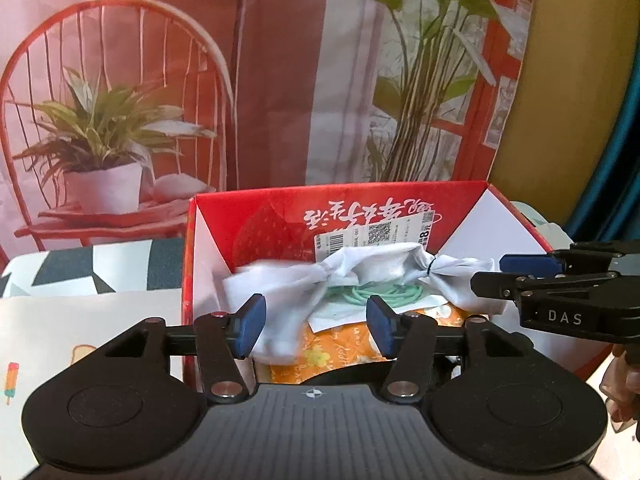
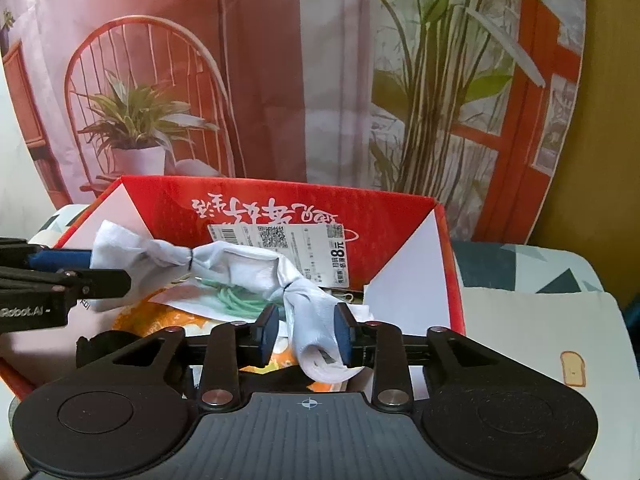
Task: Organize soft objects
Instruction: 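Lower the white cloth into the box and open both grippers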
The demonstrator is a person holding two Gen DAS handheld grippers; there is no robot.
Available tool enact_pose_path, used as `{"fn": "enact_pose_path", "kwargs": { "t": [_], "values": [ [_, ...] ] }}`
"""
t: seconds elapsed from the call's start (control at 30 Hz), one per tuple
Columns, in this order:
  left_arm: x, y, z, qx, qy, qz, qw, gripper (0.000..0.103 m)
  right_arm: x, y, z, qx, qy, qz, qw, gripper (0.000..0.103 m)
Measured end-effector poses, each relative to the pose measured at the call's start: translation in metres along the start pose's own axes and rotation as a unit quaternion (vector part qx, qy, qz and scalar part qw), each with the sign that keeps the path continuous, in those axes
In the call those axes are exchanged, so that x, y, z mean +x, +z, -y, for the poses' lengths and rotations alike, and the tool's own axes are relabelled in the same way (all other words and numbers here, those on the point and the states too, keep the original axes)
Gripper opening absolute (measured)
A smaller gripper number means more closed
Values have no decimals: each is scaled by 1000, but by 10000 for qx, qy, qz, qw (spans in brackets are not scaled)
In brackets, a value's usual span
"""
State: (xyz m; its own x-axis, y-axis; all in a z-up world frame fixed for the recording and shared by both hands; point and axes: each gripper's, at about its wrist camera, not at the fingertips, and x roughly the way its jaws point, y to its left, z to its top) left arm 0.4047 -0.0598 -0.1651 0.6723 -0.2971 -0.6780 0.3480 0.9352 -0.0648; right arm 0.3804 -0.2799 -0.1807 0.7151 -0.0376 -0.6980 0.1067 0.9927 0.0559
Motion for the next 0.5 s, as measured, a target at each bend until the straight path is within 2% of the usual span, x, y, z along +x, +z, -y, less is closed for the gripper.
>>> {"fn": "enact_pose_path", "kwargs": {
  "t": [0.17, 0.3, 0.37, 0.47, 0.5],
  "values": [
    [-16, -3, 5, 120, 17, 98, 9999, 65, -15, -3, -3, -44, 13, 132, 9999, 46],
    [-32, -10, 8, 137, 49, 203, 9997, 72, -29, -9, -6, -60, -32, 275, 9996, 62],
    [-40, -13, 8, 105, 67, 232, 9997, 75, -37, -12, -8, -55, -50, 369, 9993, 70],
    [-51, -18, 8, 80, 78, 295, 9995, 82, -50, -19, -12, -81, -98, 549, 9984, 94],
    [-54, -20, 9, 92, 92, 311, 9994, 83, -54, -21, -13, -96, -104, 609, 9980, 96]
  ]
}}
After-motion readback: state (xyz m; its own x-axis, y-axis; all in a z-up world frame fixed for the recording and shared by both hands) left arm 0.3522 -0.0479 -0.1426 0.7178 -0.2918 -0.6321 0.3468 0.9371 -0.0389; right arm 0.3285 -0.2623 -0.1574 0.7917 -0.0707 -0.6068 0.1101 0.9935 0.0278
